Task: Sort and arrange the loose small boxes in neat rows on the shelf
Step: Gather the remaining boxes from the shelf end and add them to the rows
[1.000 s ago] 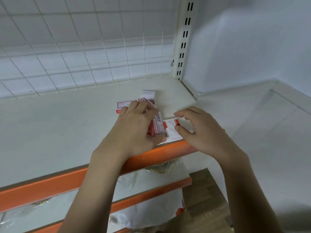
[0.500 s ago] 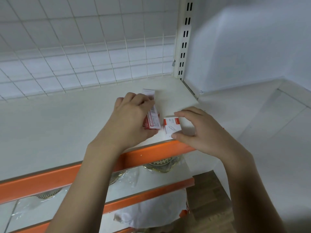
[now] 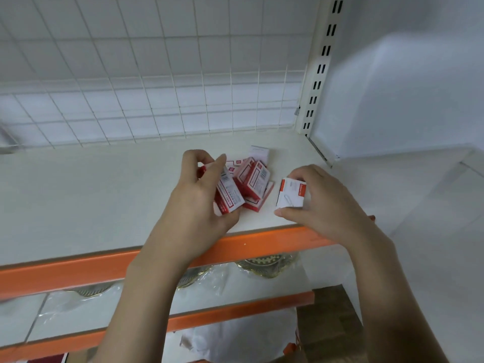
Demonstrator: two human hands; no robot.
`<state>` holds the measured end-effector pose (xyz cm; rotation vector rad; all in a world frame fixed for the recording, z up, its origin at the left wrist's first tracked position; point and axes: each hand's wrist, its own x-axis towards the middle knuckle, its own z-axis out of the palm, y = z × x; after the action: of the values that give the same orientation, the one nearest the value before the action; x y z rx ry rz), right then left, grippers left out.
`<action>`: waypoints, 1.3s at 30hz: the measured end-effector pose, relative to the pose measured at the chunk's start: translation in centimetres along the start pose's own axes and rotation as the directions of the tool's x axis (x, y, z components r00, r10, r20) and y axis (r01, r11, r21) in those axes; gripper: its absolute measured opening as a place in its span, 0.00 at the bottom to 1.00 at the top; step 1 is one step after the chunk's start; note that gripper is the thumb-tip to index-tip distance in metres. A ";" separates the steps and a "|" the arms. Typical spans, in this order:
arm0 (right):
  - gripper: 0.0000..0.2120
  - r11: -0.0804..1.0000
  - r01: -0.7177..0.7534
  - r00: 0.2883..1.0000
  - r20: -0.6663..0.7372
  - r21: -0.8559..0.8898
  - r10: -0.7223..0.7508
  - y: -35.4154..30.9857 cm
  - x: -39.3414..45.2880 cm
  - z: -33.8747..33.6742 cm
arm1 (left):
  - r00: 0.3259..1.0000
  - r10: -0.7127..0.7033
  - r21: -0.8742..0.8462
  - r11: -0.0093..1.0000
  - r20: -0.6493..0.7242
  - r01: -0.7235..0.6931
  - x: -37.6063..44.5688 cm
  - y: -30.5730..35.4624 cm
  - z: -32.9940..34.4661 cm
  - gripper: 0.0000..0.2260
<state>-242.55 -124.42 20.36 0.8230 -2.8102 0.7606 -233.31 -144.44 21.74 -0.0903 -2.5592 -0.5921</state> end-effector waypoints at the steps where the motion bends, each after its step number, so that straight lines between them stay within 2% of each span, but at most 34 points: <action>1: 0.27 1.000 0.006 1.000 -0.023 0.002 -0.006 -0.5 0.2 0.0 | 1.000 -0.007 -0.004 1.000 -0.005 0.007 -0.2 -0.4 -0.1 0.34; 6: 0.27 0.996 0.085 0.994 -0.079 0.036 -0.082 -3.7 1.3 0.3 | 0.999 -0.034 -0.017 0.999 -0.029 0.034 -1.0 -3.2 -1.2 0.33; 13: 0.26 0.984 0.108 0.994 0.011 0.140 -0.110 -10.3 3.0 3.6 | 0.991 -0.124 -0.104 0.988 -0.046 0.118 -2.9 -8.3 -4.4 0.35; 18: 0.26 0.976 0.142 0.989 0.023 0.168 -0.147 -16.4 4.6 7.3 | 0.990 -0.139 -0.190 0.973 -0.022 0.132 -4.4 -13.6 -8.2 0.38; 23: 0.32 0.970 0.141 0.988 0.036 0.199 -0.151 -23.8 5.8 10.9 | 0.990 -0.139 -0.237 0.963 -0.015 0.131 -6.2 -19.1 -13.6 0.40; 30: 0.30 0.964 0.148 0.985 0.055 0.220 -0.164 -31.9 5.3 15.1 | 0.983 -0.182 -0.258 0.951 -0.017 0.172 -9.2 -25.4 -19.1 0.40; 33: 0.30 0.964 0.149 0.984 0.064 0.219 -0.166 -33.8 5.2 15.9 | 0.974 -0.224 -0.280 0.934 0.028 0.223 -10.2 -27.0 -20.2 0.41; 39: 0.29 0.965 0.167 0.979 0.086 0.202 -0.187 -35.6 5.6 16.6 | 0.983 -0.181 -0.212 0.962 -0.018 0.173 -11.2 -28.5 -21.2 0.28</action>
<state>-227.81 -161.20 22.79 1.1602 -2.7317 0.9997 -218.74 -178.72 21.44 0.0780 -2.4771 -0.9226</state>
